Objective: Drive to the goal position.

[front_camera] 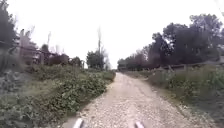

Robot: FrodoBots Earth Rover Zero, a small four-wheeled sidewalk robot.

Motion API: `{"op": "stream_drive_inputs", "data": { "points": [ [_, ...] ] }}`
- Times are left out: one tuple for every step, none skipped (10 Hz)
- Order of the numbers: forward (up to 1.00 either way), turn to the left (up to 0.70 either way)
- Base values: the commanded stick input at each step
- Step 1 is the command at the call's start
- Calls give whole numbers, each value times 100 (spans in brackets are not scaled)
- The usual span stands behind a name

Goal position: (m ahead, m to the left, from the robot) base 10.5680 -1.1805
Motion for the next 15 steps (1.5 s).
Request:
{"op": "stream_drive_inputs", "data": {
  "points": [
    [50, -33],
    [50, -22],
    [50, 0],
    [50, 0],
    [50, 0],
    [50, -17],
    [50, -8],
    [50, 0],
    [50, 0],
    [50, 0],
    [50, 0],
    [50, 0],
    [50, 0],
    [50, 0],
    [50, 0]
  ]
}}
